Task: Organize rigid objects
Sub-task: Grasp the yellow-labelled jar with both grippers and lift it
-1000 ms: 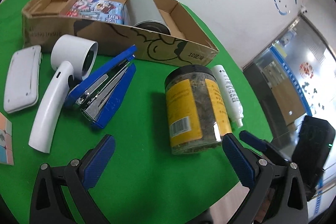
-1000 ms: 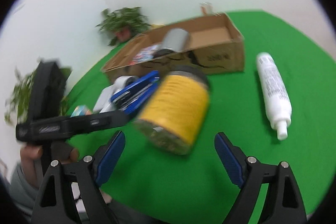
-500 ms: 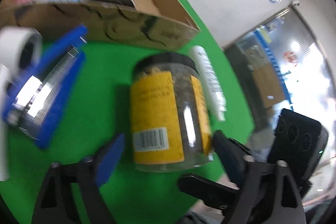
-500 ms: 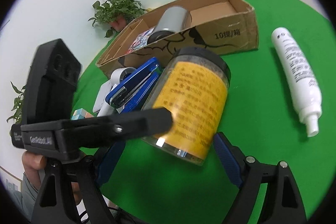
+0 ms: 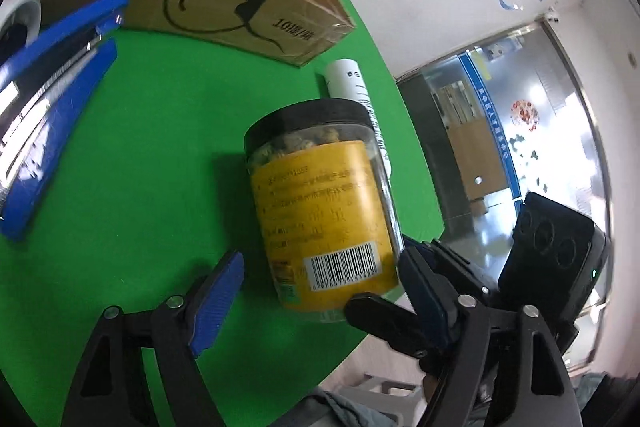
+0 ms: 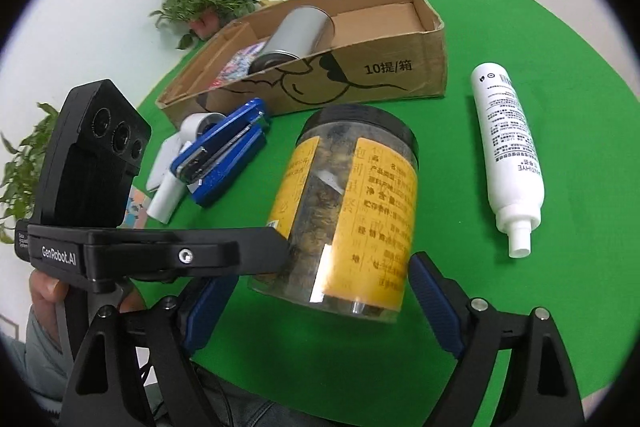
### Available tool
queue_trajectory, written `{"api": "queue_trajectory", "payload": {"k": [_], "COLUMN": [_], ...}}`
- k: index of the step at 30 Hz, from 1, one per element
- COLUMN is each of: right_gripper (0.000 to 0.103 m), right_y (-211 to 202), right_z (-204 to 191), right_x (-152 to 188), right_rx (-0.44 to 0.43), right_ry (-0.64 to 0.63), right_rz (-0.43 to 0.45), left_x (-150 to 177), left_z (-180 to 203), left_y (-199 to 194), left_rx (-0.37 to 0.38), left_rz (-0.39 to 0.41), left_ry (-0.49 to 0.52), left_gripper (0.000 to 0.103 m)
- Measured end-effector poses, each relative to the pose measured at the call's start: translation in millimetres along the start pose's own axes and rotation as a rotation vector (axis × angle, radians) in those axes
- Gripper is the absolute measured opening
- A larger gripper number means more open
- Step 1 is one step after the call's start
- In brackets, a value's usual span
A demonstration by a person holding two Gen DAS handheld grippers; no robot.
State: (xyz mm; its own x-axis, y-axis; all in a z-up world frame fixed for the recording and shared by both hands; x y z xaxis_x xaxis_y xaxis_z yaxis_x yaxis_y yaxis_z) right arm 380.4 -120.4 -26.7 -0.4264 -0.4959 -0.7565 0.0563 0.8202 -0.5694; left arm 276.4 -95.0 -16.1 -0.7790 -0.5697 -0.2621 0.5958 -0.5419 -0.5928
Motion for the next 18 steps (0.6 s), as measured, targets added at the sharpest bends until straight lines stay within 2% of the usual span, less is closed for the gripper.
{"api": "queue_trajectory", "payload": {"k": [5, 8, 11, 13, 18], "right_gripper": [0.088, 0.087, 0.087, 0.087, 0.086], "right_y": [15, 18, 18, 20, 21], "right_z": [-5, -7, -11, -18, -27], "right_x": [0, 1, 3, 6, 7], "right_rx": [0.104, 0.119, 0.072, 0.0, 0.0], "right_ry": [-0.046, -0.05, -0.021, 0.011, -0.002], "right_rz": [-0.02, -0.021, -0.028, -0.041, -0.031], "left_x": [1, 3, 10, 13, 13], "left_z": [-9, -13, -15, -17, -17], "left_y": [5, 9, 18, 22, 17], "left_rx": [0.035, 0.07, 0.101, 0.071, 0.034], "left_rz": [-0.012, -0.026, -0.053, -0.05, -0.023], "left_ry": [-0.048, -0.088, -0.121, -0.107, -0.086], "left_gripper": [0.084, 0.085, 0.085, 0.086, 0.085]}}
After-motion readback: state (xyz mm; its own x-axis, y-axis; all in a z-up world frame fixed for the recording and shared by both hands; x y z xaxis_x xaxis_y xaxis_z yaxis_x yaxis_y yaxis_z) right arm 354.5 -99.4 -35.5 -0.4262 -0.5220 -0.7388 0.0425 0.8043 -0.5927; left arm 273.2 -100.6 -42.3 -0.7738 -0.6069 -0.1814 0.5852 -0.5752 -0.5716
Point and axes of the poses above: each gripper's, at about its wrist camera, not at the fingertips, and y roughly the way its jaws point, z to its right, x to its underside, the point moved 10 cm from there along y, roughly the way its jaws point, and after that the axes turned 2 degrees about z, right-handed, at the moved point
